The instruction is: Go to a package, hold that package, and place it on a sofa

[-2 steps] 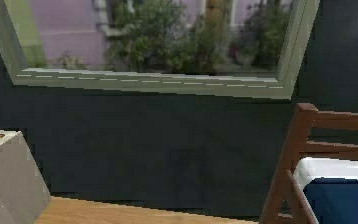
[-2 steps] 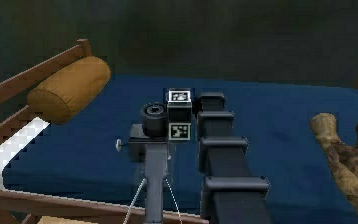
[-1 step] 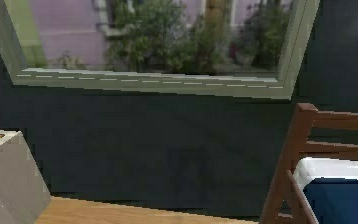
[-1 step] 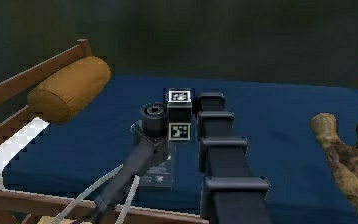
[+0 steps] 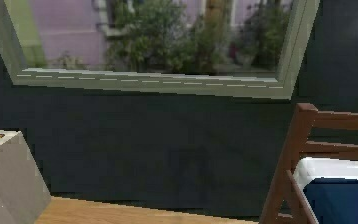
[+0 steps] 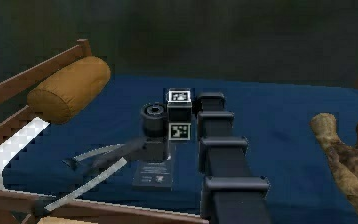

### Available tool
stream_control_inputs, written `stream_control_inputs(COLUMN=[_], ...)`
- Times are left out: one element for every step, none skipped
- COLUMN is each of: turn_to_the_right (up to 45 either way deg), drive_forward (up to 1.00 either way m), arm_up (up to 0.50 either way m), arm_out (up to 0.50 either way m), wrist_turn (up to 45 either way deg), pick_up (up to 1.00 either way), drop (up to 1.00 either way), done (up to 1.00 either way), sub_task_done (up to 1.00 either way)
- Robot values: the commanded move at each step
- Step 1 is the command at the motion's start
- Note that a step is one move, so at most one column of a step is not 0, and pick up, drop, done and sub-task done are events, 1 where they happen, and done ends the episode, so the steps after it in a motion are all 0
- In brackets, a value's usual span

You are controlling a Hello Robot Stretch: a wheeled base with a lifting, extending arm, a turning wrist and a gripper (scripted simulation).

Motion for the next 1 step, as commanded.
stream_control_inputs(turn_to_the_right=[0.0], drive_forward=[0.0], arm_up=[0.0], arm_out=[0.0], wrist_turn=[45.0], pick_up=[0.0], drop=[0.0], done=[0.0], sub_task_done=[0.0])
